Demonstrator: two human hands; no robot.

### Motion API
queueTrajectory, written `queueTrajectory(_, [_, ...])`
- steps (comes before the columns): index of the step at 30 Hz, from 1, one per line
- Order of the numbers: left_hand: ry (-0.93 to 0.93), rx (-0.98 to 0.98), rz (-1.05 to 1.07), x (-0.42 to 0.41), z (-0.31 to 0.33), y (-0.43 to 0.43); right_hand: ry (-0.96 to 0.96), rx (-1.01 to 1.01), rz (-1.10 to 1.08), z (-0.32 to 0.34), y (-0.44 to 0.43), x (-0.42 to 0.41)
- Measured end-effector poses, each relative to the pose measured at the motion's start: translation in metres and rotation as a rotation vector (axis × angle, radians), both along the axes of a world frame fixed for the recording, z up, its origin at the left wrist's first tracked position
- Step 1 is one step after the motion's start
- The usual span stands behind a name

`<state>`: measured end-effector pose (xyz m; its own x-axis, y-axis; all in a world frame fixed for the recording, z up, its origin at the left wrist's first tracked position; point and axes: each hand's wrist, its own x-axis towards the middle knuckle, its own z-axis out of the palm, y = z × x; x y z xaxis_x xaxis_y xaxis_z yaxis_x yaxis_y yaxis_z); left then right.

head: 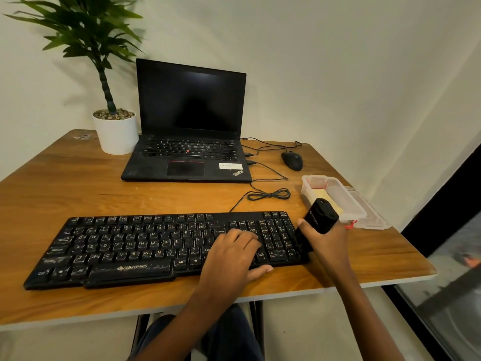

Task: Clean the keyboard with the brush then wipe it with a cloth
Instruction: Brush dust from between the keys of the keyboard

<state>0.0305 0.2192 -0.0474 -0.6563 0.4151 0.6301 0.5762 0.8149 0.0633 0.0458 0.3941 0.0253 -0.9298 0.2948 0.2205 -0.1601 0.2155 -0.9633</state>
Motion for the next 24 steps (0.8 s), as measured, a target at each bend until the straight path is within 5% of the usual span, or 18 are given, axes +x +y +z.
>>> queueTrajectory(9, [-0.02,0.001,0.014,0.0,0.001,0.001,0.03,0.063,-0.021,-0.002,-0.005,-0.002])
queueTrajectory(24, [-0.034,0.019,0.017,0.001,0.002,0.002,-0.038,-0.185,-0.097,-0.006,-0.003,-0.02])
